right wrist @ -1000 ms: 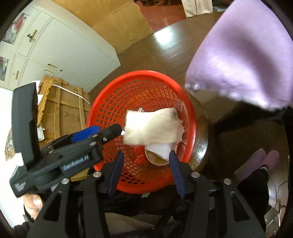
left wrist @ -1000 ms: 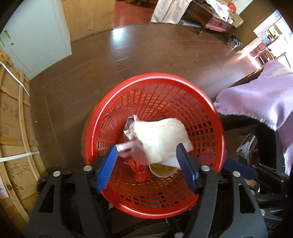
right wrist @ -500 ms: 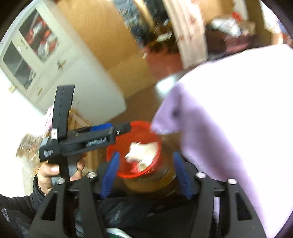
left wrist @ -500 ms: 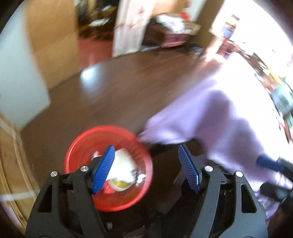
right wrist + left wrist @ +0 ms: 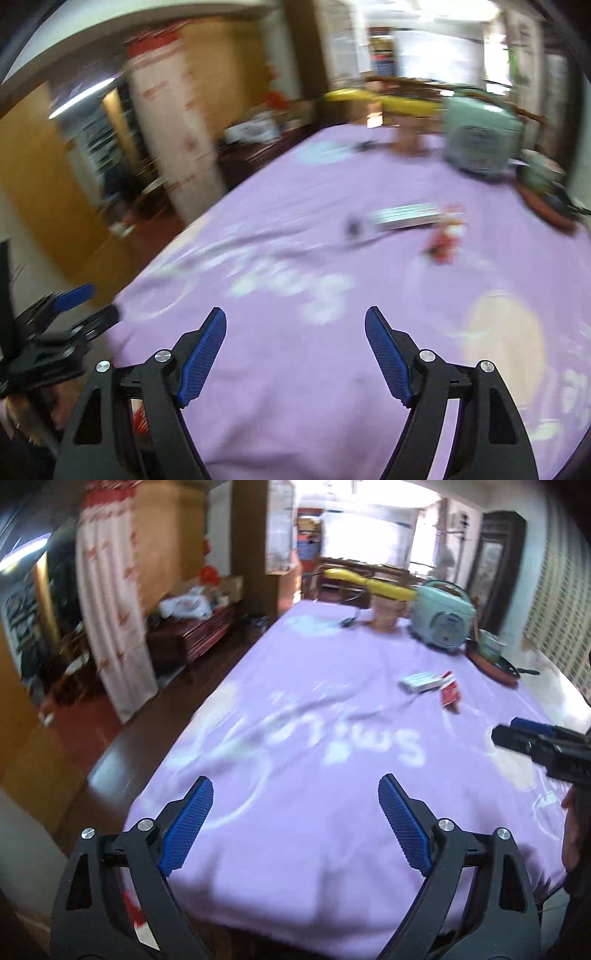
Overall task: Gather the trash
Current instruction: 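Move both tools back over the table toward the boxes, then grasp the red Budweiser carton with the right tool while the left tool grasps the medicine box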
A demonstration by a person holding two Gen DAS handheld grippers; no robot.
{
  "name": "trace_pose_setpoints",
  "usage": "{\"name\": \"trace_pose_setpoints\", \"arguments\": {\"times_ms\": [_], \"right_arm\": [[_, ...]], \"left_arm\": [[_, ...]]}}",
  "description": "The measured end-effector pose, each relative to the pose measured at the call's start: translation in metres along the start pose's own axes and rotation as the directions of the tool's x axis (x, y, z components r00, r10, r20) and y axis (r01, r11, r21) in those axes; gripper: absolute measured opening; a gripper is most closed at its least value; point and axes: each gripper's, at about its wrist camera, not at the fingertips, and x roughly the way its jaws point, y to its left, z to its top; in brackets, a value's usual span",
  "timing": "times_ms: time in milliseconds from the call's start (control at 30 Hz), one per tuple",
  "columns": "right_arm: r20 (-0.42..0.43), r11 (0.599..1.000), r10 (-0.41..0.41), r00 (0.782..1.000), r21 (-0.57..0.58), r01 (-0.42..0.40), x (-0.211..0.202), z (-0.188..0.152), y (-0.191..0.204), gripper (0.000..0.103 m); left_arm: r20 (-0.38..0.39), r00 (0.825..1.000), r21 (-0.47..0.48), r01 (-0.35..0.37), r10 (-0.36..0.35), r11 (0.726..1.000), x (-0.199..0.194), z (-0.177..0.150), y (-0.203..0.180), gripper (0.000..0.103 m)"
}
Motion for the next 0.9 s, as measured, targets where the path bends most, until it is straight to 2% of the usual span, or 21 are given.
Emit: {"name": "trace_pose_setpoints", "arguments": {"times_ms": [133,267,300,400,467,600,833,900], "right_arm": [[-0.012,0.984,-0.147,0.989,0.102,0.148,0.018,0.017,-0.068,0.076],[-0.078,0.961,-0.208,0.975,0.17,0.219,0.055,0.03,-0.115,0.073],[-0.088,0.959,-0.205,0.975,0.183,0.218,0.065,0.033,-0.122,0.068],[-0.109,0.958,-0.181,0.978,0.205,0.2,0.086,0.038,-0.13,0.065],[-0.122,0.956,-0.175,0.977,0.217,0.199,0.102,0.044,-0.135,0.062],[-0.152,0.955,-0.168,0.974,0.218,0.199,0.13,0.055,-0.139,0.051],[-0.181,0.959,-0.158,0.971,0.206,0.194,0.158,0.064,-0.143,0.042],[-0.187,0.96,-0.153,0.97,0.207,0.191,0.165,0.066,-0.145,0.031]], "left_arm": [[-0.012,1.0,0.05,0.022,-0.022,0.998,0.026,0.027,-0.04,0.089],[-0.046,0.998,0.089,0.051,-0.047,0.995,0.053,0.042,-0.066,0.089],[-0.058,0.997,0.096,0.061,-0.056,0.994,0.06,0.045,-0.072,0.089],[-0.087,0.994,0.108,0.083,-0.073,0.991,0.078,0.051,-0.083,0.089],[-0.097,0.992,0.121,0.086,-0.075,0.989,0.092,0.058,-0.089,0.089],[-0.112,0.992,0.146,0.079,-0.063,0.986,0.111,0.067,-0.098,0.089],[-0.138,0.989,0.171,0.081,-0.057,0.982,0.14,0.075,-0.105,0.089],[-0.152,0.987,0.174,0.073,-0.047,0.982,0.15,0.076,-0.108,0.089]]}}
